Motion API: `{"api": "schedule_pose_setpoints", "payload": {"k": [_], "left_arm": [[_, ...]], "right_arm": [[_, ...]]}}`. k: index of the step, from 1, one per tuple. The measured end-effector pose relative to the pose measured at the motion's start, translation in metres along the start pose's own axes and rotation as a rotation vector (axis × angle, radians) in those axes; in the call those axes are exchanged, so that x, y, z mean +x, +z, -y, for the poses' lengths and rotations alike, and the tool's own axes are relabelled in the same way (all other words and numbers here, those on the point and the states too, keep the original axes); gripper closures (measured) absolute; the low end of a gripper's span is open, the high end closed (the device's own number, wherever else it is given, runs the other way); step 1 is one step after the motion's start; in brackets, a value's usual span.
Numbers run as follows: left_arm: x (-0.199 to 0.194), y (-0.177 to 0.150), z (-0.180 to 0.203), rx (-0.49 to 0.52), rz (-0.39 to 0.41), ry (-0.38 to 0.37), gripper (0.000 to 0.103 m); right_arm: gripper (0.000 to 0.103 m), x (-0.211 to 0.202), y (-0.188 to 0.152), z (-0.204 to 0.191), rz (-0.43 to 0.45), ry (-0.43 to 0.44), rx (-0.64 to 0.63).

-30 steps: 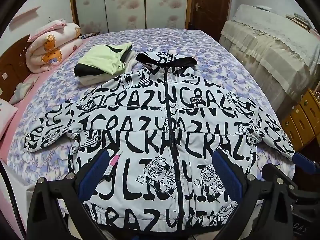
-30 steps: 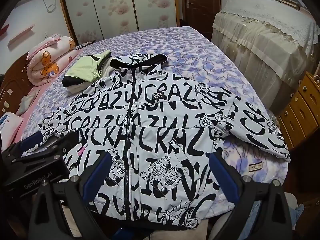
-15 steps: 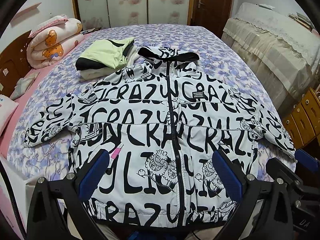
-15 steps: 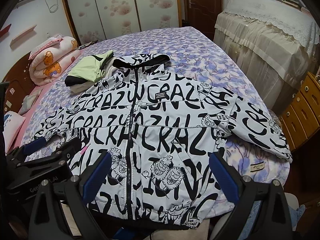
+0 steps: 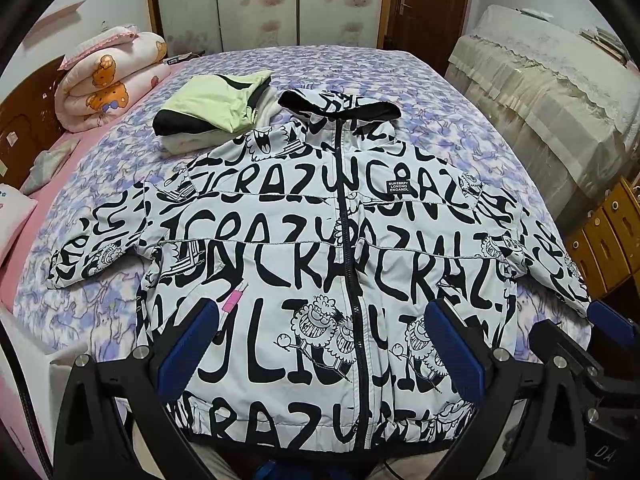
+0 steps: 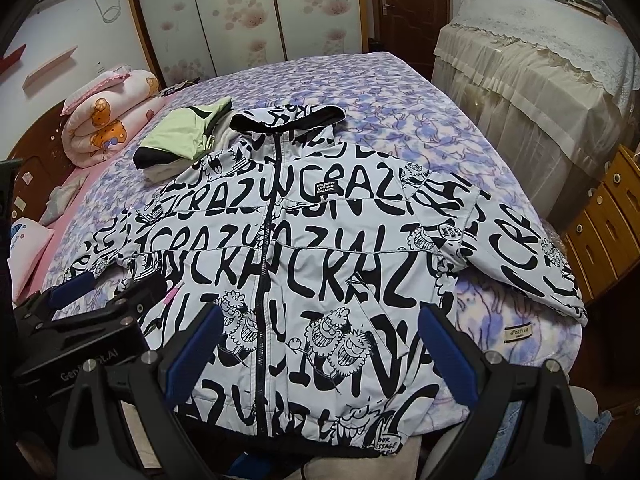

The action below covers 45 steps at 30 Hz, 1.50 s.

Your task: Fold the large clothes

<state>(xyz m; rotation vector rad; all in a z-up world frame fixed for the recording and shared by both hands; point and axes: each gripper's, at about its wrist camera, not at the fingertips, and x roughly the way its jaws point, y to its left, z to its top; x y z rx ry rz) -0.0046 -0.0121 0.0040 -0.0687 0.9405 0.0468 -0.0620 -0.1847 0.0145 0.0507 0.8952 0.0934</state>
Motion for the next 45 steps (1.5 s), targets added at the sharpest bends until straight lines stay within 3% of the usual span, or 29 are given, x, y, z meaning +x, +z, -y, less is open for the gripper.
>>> {"api": "schedule_pose_setpoints", "payload": {"k": [45], "left_arm": [[0.0,0.003,-0.003,0.0,-0.007,-0.004,0.001]], "right_arm": [[0.005,0.012,-0.005,0.003,-0.018,0.013,0.025]]}}
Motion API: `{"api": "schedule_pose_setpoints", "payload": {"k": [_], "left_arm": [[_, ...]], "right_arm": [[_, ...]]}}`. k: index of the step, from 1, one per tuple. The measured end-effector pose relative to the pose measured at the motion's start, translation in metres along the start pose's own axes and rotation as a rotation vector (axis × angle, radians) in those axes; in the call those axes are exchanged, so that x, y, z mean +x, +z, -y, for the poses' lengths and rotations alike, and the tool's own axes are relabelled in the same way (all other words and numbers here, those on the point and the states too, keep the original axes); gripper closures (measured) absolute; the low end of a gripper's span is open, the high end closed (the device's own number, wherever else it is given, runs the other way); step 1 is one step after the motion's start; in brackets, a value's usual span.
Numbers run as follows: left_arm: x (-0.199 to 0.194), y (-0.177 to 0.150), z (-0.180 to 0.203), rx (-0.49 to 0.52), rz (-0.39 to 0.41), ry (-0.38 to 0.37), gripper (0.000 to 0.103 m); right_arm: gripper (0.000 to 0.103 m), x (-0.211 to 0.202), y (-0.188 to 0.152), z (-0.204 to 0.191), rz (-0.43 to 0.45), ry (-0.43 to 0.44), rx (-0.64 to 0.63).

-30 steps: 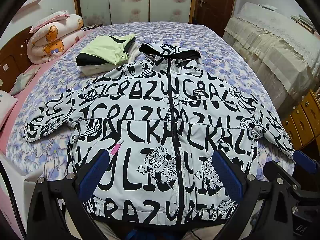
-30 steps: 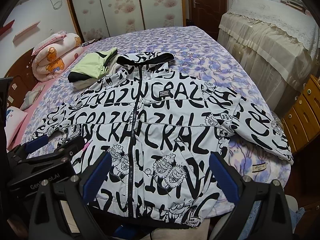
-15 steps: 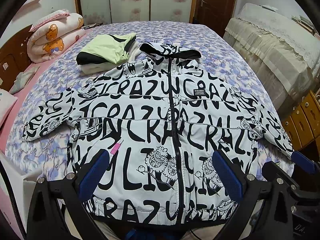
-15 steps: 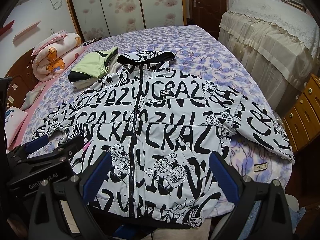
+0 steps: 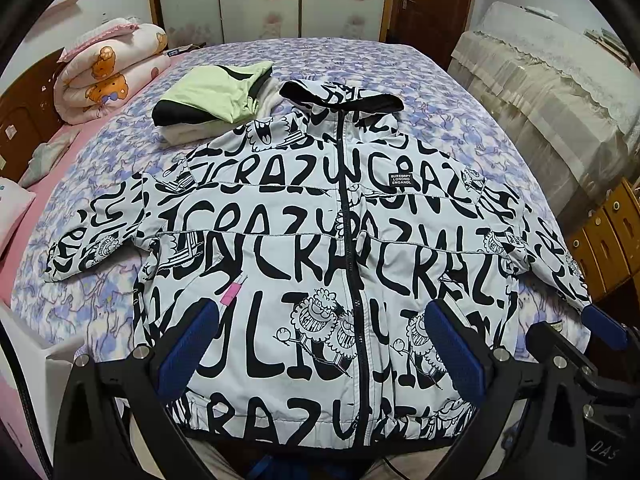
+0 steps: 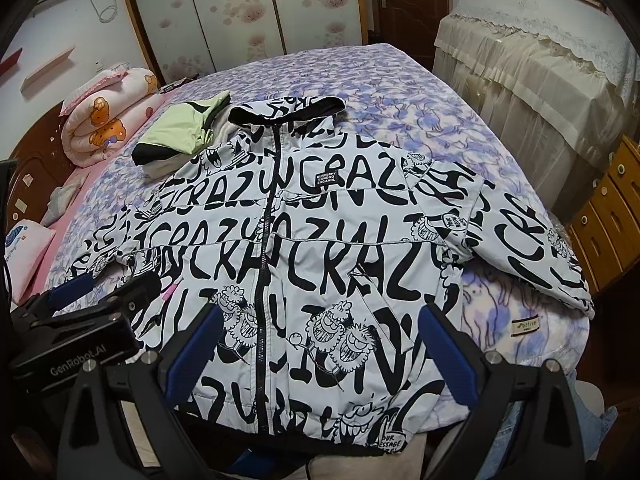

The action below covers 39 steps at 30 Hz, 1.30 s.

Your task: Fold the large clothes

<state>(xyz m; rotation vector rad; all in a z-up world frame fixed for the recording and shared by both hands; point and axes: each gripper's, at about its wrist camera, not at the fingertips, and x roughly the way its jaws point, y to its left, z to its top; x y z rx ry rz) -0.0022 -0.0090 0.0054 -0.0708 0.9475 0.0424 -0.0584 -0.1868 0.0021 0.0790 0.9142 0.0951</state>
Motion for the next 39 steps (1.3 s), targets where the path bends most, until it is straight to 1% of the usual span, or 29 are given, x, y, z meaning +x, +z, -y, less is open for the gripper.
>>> {"api": "schedule_pose_setpoints", "payload": {"k": [6,9,11,13,16,18,20,22,24,25,27,30,32,37,39], "left_arm": [[0.0,0.0,-0.001,-0.003,0.007,-0.005,0.001],[-0.002,-0.005,-0.003,-0.011,0.022,-0.025,0.001],[-0.004,-0.012,-0.003,-0.012,0.037,-0.04,0.001],[-0.005,-0.011,0.002,-0.002,0.05,-0.052,0.001],[-0.009,-0.011,0.013,0.04,0.072,-0.046,0.001],[-0.013,-0.004,0.024,0.074,0.088,-0.038,0.001],[-0.017,0.003,0.037,0.104,0.103,-0.049,0.001],[-0.017,0.024,0.047,0.114,0.097,-0.085,0.001],[-0.017,0.033,0.056,0.11,0.096,-0.135,0.001],[-0.018,0.038,0.062,0.107,0.096,-0.149,0.001],[-0.015,0.051,0.072,0.122,0.092,-0.14,0.001],[-0.009,0.067,0.091,0.164,0.095,-0.114,0.001],[-0.005,0.076,0.104,0.187,0.094,-0.121,0.001],[0.017,0.097,0.132,0.247,0.09,-0.133,0.001],[0.025,0.1,0.147,0.275,0.12,-0.141,0.001]], "right_arm": [[0.005,0.002,0.001,0.002,-0.002,0.003,0.002],[0.005,0.006,-0.004,0.004,-0.006,0.007,0.015],[0.005,0.009,-0.003,0.013,-0.008,0.009,0.025],[0.005,0.01,-0.001,0.022,-0.006,0.004,0.034],[0.005,0.012,0.005,0.036,0.001,-0.005,0.054],[0.005,0.013,0.01,0.048,0.009,-0.012,0.073],[0.005,0.012,0.015,0.06,0.025,-0.025,0.093],[0.005,0.01,0.021,0.074,0.046,-0.044,0.114],[0.005,0.007,0.026,0.087,0.067,-0.062,0.136],[0.005,0.006,0.028,0.095,0.075,-0.068,0.149],[0.005,0.004,0.034,0.111,0.089,-0.077,0.178],[0.005,0.002,0.039,0.132,0.113,-0.115,0.216],[0.005,0.004,0.04,0.146,0.121,-0.138,0.24],[0.005,0.024,0.038,0.181,0.088,-0.191,0.305],[0.005,0.032,0.034,0.196,0.075,-0.207,0.336]]}}
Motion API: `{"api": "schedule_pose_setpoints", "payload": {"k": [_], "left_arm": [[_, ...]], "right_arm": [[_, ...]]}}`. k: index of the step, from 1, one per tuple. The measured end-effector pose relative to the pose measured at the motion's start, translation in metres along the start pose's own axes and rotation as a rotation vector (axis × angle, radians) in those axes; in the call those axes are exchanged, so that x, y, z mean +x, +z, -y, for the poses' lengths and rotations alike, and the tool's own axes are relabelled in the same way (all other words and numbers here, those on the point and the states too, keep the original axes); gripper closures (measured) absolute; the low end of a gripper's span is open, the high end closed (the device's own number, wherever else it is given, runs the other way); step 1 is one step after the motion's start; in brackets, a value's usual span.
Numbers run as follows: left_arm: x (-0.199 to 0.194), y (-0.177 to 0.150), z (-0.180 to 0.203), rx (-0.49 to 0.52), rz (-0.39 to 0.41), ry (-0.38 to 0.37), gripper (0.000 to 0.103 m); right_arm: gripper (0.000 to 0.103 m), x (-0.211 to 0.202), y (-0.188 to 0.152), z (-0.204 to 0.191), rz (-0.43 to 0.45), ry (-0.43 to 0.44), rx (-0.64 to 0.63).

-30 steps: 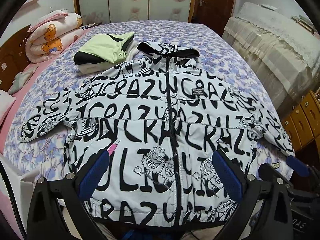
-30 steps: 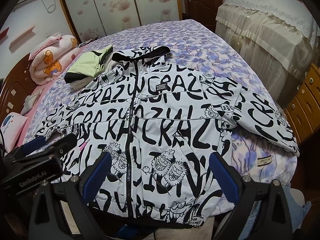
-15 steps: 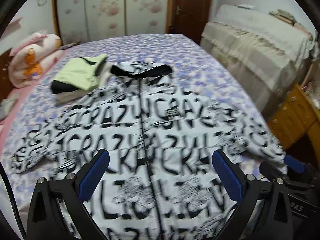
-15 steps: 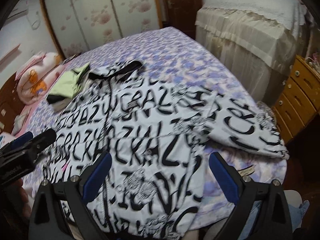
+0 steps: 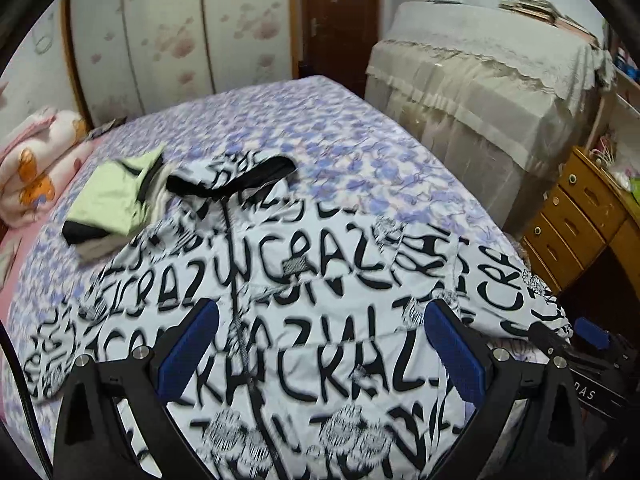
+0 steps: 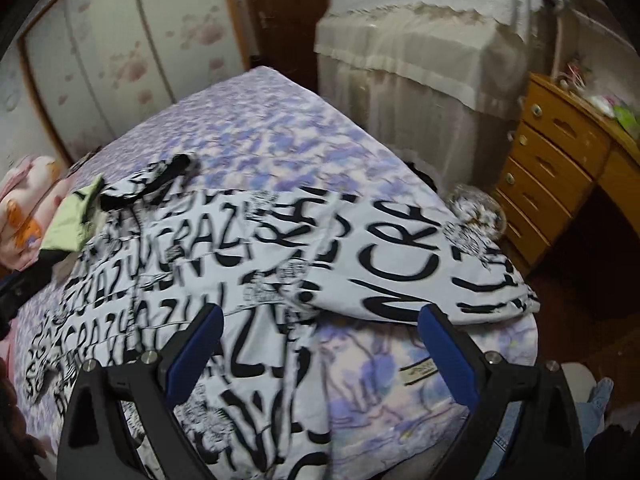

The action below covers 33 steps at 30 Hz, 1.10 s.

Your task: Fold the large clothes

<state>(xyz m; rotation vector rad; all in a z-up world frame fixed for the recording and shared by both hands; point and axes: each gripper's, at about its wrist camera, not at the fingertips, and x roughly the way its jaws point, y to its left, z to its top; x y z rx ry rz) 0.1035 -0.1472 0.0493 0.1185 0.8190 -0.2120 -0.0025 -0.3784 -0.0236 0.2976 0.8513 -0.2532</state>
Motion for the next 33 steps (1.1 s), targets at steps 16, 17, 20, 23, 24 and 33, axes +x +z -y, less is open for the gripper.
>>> {"api": "schedule_pose_setpoints", "payload": {"k": [16,17,20,23,24,33], "left_arm": [[0.126,-0.007,0.041,-0.025,-0.118,-0.137,0.001],[0.133,-0.009,0.043,-0.025,-0.131,-0.138,0.001],[0.147,-0.019,0.048,-0.029,-0.17,-0.124,0.005],[0.156,-0.026,0.049,-0.045,-0.213,-0.145,0.005],[0.158,-0.027,0.048,-0.053,-0.221,-0.148,0.005],[0.139,-0.035,0.025,-0.06,-0.199,-0.127,0.005]], "right_arm": [[0.005,0.091,-0.025,0.144,-0.147,0.032,0.517],[0.005,0.093,-0.027,0.148,-0.146,0.035,0.538],[0.005,0.104,-0.037,0.173,-0.152,0.033,0.636],[0.005,0.114,-0.043,0.191,-0.158,0.054,0.714],[0.006,0.119,-0.044,0.198,-0.154,0.051,0.738],[0.097,0.135,0.004,0.197,-0.156,-0.232,0.602]]}}
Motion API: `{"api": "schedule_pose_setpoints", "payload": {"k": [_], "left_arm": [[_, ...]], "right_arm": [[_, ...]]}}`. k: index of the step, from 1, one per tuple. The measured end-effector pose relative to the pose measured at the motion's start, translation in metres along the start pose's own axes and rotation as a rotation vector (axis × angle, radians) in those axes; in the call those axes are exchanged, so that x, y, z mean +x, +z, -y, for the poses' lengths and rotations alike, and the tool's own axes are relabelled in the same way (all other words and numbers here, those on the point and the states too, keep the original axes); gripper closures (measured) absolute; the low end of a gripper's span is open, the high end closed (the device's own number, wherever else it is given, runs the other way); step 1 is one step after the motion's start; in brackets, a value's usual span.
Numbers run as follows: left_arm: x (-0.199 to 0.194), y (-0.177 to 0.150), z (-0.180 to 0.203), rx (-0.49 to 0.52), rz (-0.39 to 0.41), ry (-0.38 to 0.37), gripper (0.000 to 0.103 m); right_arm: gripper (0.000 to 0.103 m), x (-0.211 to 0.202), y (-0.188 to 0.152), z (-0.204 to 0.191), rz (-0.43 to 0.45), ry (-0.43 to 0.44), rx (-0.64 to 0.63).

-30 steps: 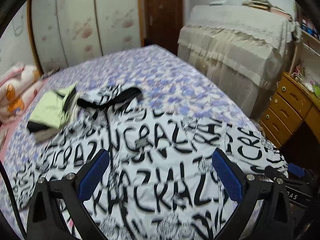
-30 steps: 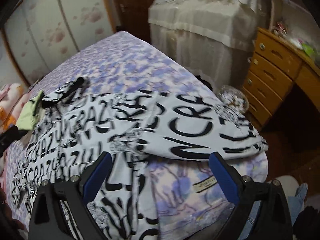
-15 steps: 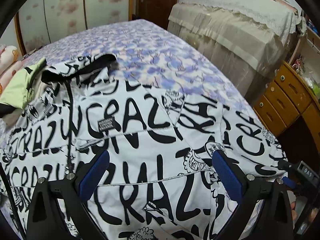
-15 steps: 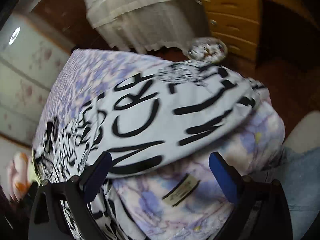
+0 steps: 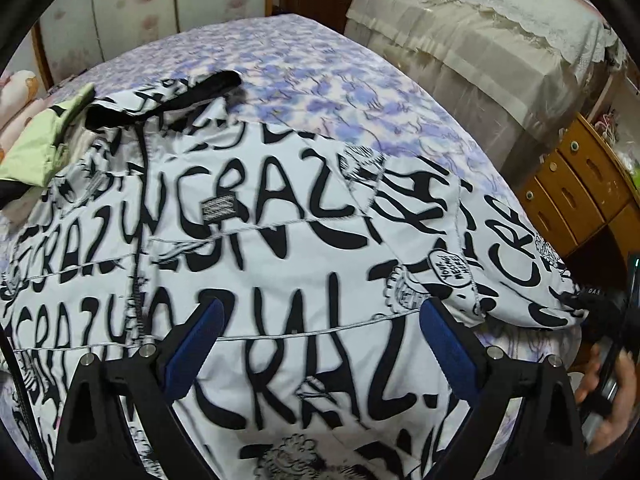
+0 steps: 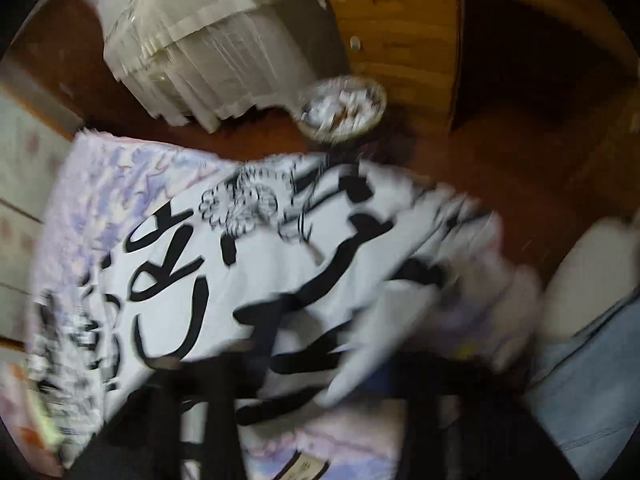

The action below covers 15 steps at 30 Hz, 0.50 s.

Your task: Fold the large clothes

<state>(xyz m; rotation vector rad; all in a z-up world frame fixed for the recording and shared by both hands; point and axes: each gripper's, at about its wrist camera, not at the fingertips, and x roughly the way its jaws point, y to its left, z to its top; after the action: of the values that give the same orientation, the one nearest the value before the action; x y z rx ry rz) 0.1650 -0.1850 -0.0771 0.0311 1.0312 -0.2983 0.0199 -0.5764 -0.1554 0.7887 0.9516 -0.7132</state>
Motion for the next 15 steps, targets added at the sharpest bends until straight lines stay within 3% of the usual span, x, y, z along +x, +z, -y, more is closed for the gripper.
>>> {"api": "schedule_pose_setpoints", "payload": {"k": [3,5,7,11,13,15], "left_arm": [[-0.014,-0.003,-0.014,-0.005,0.036,0.03,0.005],[-0.024,-0.005,-0.026,-0.011,0.065,0.056,0.005],[-0.033,-0.006,-0.04,-0.025,0.094,0.08,0.005],[-0.041,-0.012,-0.068,-0.056,0.129,0.117,0.005],[-0.037,-0.016,-0.083,-0.076,0.112,0.133,0.005],[-0.028,-0.021,-0.094,-0.094,0.083,0.13,0.005]], "right_arm": [[0.097,-0.039,0.008,-0.038,0.142,0.066,-0.102],[0.097,-0.081,0.001,-0.088,0.272,0.156,-0.256],[0.097,-0.11,-0.019,-0.138,0.327,0.27,-0.417],[0.094,-0.129,-0.081,-0.222,0.281,0.461,-0.733],[0.082,-0.117,-0.114,-0.247,0.211,0.493,-0.848],[0.059,-0.103,-0.141,-0.258,0.176,0.49,-0.93]]}}
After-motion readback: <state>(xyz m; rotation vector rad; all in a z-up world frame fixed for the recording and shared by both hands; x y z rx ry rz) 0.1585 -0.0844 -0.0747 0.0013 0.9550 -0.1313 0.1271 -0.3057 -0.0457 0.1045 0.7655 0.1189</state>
